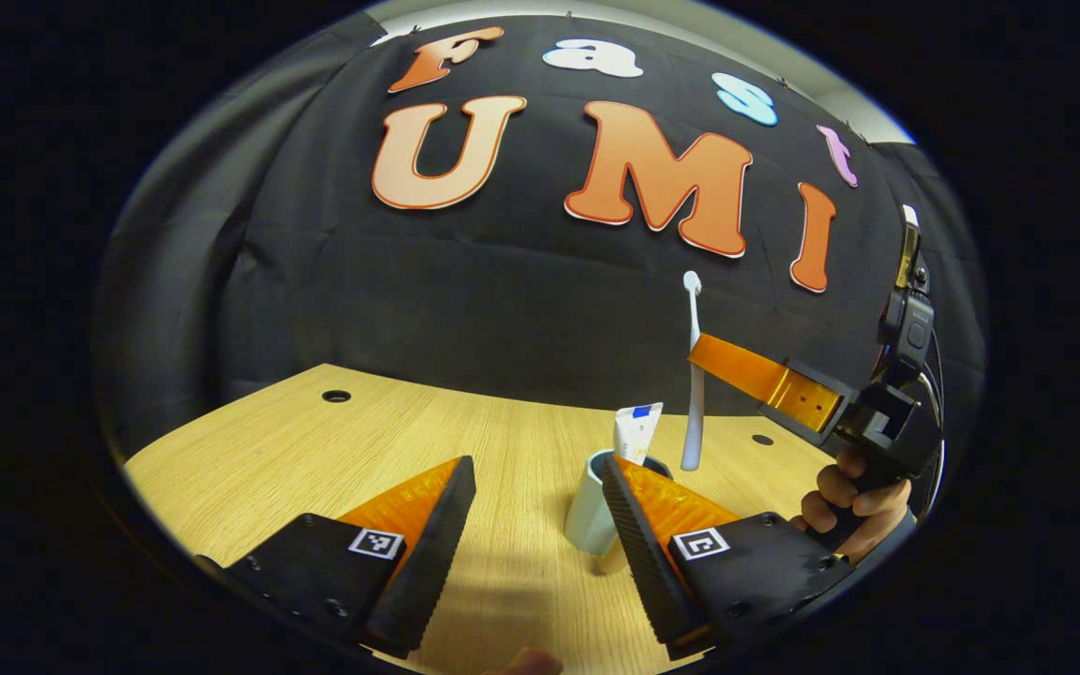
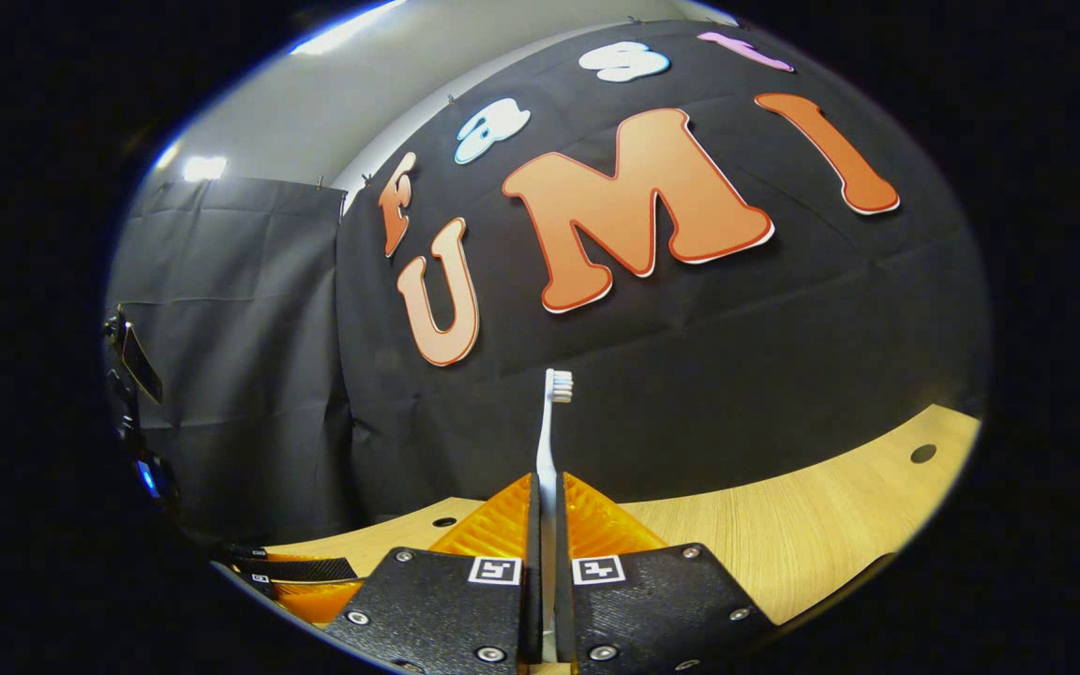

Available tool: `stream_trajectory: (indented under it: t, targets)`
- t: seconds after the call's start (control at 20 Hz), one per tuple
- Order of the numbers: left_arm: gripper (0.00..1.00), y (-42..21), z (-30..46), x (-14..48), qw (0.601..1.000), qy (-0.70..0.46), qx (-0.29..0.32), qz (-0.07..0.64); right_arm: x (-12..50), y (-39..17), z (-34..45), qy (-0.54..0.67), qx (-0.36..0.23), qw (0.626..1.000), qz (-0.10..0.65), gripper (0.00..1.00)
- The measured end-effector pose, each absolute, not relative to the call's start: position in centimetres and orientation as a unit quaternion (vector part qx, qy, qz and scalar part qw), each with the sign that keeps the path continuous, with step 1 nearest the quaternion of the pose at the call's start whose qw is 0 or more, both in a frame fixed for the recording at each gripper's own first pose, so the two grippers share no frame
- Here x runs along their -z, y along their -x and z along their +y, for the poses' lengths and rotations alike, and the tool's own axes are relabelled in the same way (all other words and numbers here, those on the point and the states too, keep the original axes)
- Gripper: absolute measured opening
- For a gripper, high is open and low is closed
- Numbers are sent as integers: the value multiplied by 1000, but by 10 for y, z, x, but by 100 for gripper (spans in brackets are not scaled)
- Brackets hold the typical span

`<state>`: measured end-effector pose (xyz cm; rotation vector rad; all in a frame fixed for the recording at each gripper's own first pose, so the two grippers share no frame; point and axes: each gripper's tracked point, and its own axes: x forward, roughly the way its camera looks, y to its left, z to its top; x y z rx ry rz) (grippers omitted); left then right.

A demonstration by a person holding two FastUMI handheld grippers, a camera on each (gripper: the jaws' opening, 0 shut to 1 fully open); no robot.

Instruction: Put the toothbrush and toothpaste on the desktop into the cup, then pick up the cup and place it on the coaster on the desktop.

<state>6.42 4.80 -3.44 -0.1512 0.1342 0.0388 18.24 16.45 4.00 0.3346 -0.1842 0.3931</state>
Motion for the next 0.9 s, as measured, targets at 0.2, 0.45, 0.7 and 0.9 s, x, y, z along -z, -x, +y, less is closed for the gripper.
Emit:
stream_trajectory:
  t: [0.2, 0.45, 0.7, 0.9]
  targets:
    - [89, -62, 55, 39, 994, 82, -27, 71, -29, -194, 169, -165, -190, 963, -94, 6]
    - [89, -60, 60, 47, 993, 83, -35, 75, -18, -199, 180, -146, -194, 965, -99, 6]
    - [89, -62, 56, 42, 993, 80, -33, 79, -16, -198, 173, -140, -193, 967, -90, 13]
    - [89, -65, 39, 20, 996, 62, -13, 69, -29, -182, 161, -124, -200, 968, -87, 25]
